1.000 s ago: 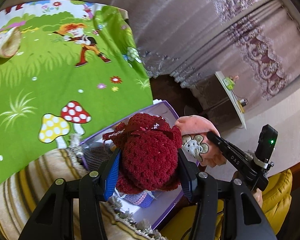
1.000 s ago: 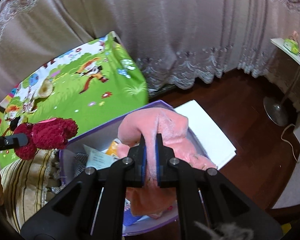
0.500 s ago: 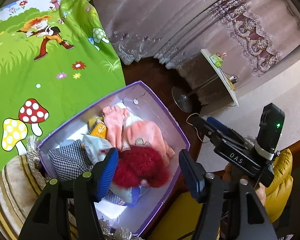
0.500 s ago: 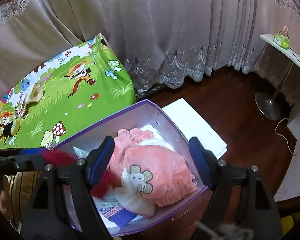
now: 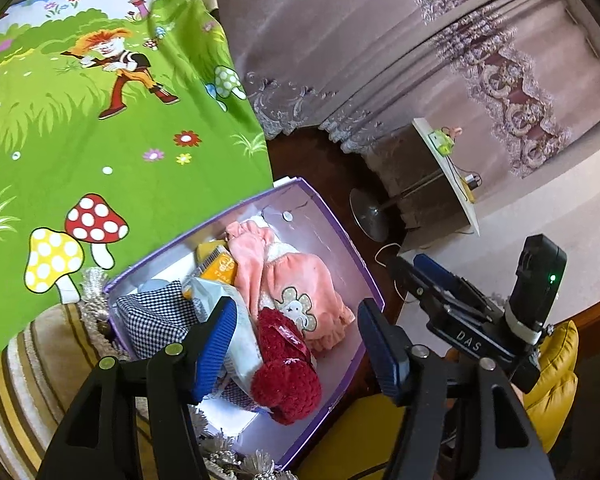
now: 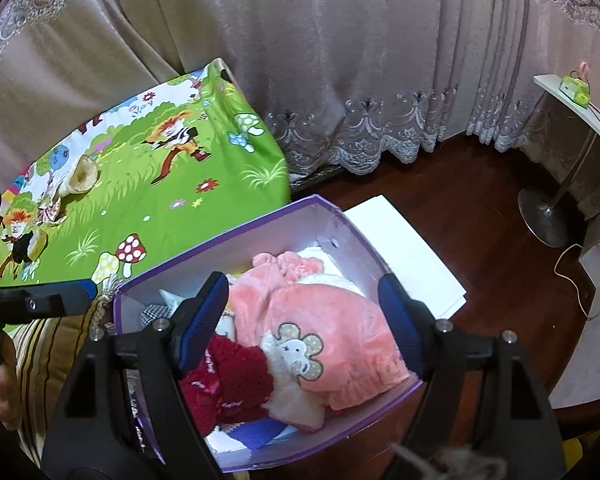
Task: Organize soft objects
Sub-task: 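Carry the red hat and pink cloth over the box and open both tools, then move both tools back over the black scrunchie and sponge pad on the mat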
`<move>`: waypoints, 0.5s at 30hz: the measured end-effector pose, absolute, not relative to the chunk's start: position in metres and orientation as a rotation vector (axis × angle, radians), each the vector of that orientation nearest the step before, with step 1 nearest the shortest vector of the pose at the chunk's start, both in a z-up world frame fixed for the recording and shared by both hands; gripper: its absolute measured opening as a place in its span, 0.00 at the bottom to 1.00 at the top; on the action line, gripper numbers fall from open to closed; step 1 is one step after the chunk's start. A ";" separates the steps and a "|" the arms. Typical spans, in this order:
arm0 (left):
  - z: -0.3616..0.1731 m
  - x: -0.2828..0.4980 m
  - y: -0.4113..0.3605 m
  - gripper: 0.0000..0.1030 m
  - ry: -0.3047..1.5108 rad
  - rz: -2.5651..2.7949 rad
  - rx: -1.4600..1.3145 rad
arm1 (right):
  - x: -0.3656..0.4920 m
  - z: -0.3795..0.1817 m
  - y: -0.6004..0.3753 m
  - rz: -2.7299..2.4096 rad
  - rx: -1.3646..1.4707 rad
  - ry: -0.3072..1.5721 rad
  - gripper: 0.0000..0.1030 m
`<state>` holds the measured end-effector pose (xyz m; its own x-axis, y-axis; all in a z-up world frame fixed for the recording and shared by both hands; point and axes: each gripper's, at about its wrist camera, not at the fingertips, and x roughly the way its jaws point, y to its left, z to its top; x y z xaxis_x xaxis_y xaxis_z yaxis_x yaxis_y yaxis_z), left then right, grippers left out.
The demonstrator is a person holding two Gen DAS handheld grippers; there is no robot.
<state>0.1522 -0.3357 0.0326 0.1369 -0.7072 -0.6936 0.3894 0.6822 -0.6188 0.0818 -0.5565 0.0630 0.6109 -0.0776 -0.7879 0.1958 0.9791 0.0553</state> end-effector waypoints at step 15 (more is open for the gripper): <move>0.058 0.184 -0.231 0.62 1.050 -0.643 -0.413 | 0.112 0.082 -0.479 0.021 0.089 0.879 0.78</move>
